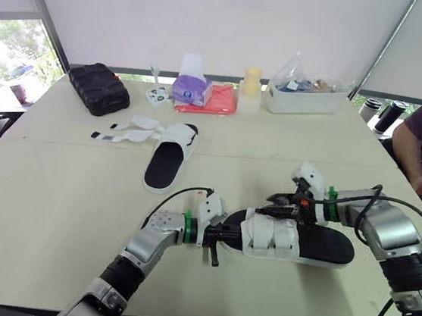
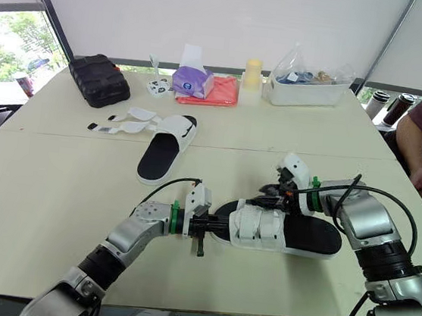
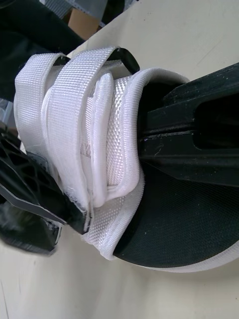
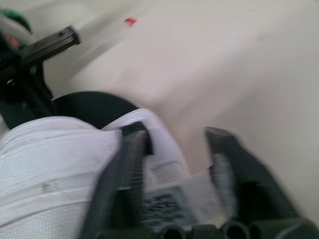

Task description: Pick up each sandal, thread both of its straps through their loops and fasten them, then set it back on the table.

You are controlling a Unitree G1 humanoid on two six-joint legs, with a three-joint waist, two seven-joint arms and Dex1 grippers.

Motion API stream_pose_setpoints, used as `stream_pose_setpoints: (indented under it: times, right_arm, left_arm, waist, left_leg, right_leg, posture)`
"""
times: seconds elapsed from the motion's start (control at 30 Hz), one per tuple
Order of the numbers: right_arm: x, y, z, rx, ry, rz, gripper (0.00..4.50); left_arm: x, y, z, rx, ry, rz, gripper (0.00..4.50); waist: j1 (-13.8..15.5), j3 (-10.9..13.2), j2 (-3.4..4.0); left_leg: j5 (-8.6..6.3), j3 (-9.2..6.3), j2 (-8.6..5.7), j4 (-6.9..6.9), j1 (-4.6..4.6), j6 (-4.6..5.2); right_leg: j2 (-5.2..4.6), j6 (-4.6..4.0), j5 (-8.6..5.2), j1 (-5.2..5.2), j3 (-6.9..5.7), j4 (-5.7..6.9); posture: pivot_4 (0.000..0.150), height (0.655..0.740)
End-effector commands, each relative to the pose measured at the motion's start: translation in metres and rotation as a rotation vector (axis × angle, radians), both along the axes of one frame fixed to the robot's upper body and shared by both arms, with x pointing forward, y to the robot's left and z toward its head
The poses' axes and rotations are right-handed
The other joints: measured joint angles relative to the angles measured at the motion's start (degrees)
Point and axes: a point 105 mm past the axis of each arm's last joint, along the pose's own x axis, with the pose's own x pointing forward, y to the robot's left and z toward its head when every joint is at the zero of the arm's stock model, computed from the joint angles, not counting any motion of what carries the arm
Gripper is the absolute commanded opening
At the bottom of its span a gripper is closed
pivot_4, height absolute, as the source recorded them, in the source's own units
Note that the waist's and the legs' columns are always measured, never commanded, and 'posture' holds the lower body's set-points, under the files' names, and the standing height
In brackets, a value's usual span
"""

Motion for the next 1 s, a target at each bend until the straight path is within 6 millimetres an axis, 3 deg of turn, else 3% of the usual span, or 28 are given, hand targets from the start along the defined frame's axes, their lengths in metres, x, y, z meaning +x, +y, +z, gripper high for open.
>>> stream_pose_setpoints:
  times: [0.03, 0.07, 0.17, 0.27, 0.33, 0.47, 0.8, 1.0]
  right_arm:
    - [0.010, -0.010, 0.032, 0.094, -0.090, -0.089, 4.05]
    - [0.010, -0.013, 0.039, 0.130, -0.094, -0.110, 4.47]
    - [0.003, -0.022, 0.052, 0.213, -0.075, -0.158, 4.47]
    - [-0.022, -0.047, 0.059, 0.333, 0.045, -0.237, 4.47]
    - [-0.046, -0.054, 0.052, 0.359, 0.151, -0.238, 4.47]
    - [-0.068, -0.058, 0.044, 0.365, 0.232, -0.254, 4.47]
    - [-0.089, -0.038, 0.012, 0.470, 0.379, -0.273, 4.47]
    - [-0.091, -0.024, 0.003, 0.584, 0.461, -0.254, 4.47]
  left_arm:
    - [0.002, 0.013, -0.036, 0.131, 0.080, 0.072, 0.00]
    - [0.002, 0.013, -0.036, 0.132, 0.076, 0.073, 0.00]
    - [0.003, 0.015, -0.035, 0.133, 0.058, 0.077, 0.00]
    - [0.013, 0.023, -0.021, 0.087, 0.002, 0.133, 0.00]
    - [0.021, 0.035, -0.002, 0.049, -0.045, 0.182, 0.00]
    - [0.027, 0.052, 0.020, 0.022, -0.103, 0.240, 0.00]
    - [0.024, 0.092, 0.076, -0.070, -0.144, 0.407, 0.00]
    - [0.007, 0.101, 0.092, -0.051, -0.117, 0.346, 0.00]
  waist:
    - [-0.01, 0.00, 0.00]
    - [0.02, 0.00, 0.00]
    - [0.00, 0.00, 0.00]
    - [0.27, 0.01, -0.01]
    - [0.01, 0.02, -0.01]
    - [-1.71, 0.04, 0.08]
    - [-1.22, 0.12, 0.12]
    - [-1.55, 0.17, 0.11]
  left_leg:
    - [0.00, 0.00, 0.00, 0.00, 0.00, 0.00]
    - [0.00, 0.00, 0.00, 0.00, -0.01, 0.00]
    - [0.00, -0.01, 0.00, 0.00, -0.04, 0.00]
    - [0.00, -0.06, 0.00, -0.01, -0.09, 0.01]
    - [-0.01, -0.08, 0.01, -0.02, -0.12, 0.02]
    - [-0.01, 0.08, 0.15, -0.22, -0.20, 0.01]
    - [0.21, 0.20, 0.06, -0.03, -0.94, -0.36]
    - [0.21, 0.20, 0.05, -0.06, -1.01, -0.36]
  right_leg:
    - [0.00, 0.00, 0.00, 0.00, 0.00, 0.00]
    - [0.00, -0.01, 0.00, -0.01, 0.00, 0.00]
    - [0.00, -0.01, 0.00, -0.03, 0.00, 0.00]
    - [0.00, -0.02, 0.01, -0.06, -0.01, -0.01]
    - [0.00, -0.04, 0.01, -0.09, -0.03, -0.01]
    - [0.05, -0.07, 0.02, -0.41, 0.04, 0.09]
    - [0.02, -0.07, 0.04, -1.19, 0.21, 0.37]
    - [0.02, -0.08, 0.03, -1.29, 0.22, 0.35]
  posture:
    - [0.150, 0.7400]
    - [0.150, 0.7400]
    - [0.150, 0.7400]
    - [0.150, 0.7400]
    - [0.150, 0.7400]
    - [0.150, 0.7400]
    - [0.150, 0.7400]
    - [0.150, 0.7400]
